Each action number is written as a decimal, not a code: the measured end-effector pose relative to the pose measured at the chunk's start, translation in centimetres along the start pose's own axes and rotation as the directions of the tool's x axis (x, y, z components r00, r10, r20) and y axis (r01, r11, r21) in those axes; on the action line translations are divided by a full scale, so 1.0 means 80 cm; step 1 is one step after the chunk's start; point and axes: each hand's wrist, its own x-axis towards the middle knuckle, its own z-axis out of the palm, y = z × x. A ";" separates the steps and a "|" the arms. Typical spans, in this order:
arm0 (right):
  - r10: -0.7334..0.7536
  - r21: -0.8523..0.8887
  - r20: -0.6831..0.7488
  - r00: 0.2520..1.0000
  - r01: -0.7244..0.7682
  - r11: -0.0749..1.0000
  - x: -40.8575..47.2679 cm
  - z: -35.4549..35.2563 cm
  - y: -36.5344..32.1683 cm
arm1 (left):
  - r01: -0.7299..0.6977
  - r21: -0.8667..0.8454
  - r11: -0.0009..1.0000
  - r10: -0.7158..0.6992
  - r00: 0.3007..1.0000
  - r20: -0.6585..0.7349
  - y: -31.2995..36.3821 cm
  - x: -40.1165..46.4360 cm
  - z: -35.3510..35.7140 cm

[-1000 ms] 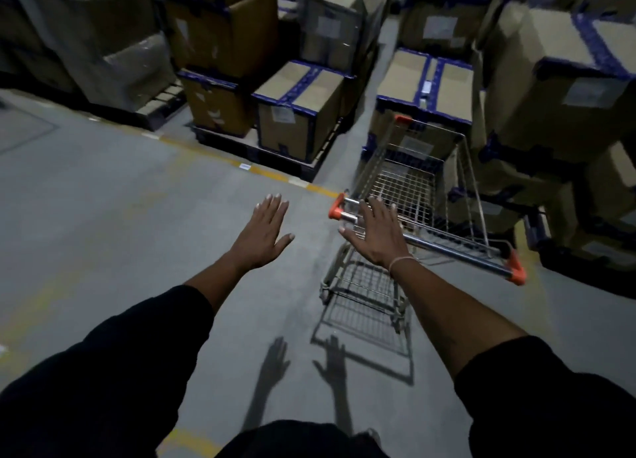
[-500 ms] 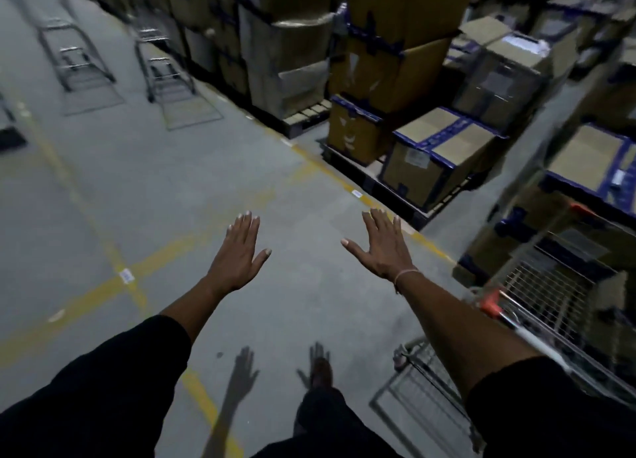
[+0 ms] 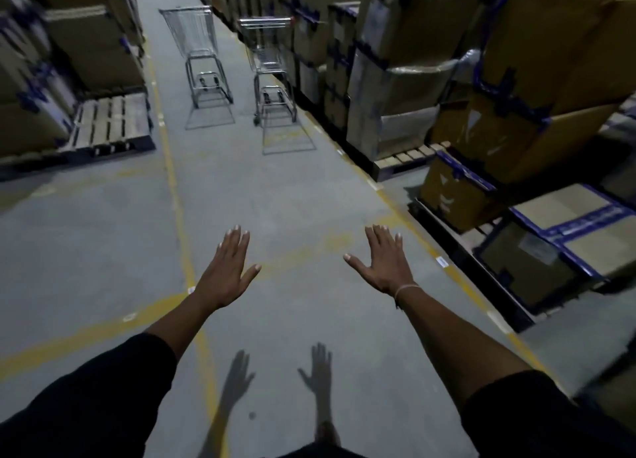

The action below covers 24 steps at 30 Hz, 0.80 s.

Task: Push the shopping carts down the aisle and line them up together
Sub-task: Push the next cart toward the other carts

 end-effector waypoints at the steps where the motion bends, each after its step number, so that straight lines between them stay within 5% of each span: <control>1: -0.018 -0.003 0.004 1.000 0.018 1.000 0.028 -0.003 -0.004 | 0.019 -0.008 1.000 -0.020 1.000 -0.017 -0.009 0.016 -0.007; 12: -0.184 -0.052 0.074 0.980 0.188 0.981 0.318 0.031 -0.078 | 0.186 -0.055 0.981 -0.190 0.979 -0.080 -0.162 0.171 -0.021; 24: -0.137 -0.025 0.036 0.990 0.137 0.990 0.652 0.094 -0.182 | 0.129 -0.021 0.991 -0.129 0.992 0.012 -0.387 0.461 -0.086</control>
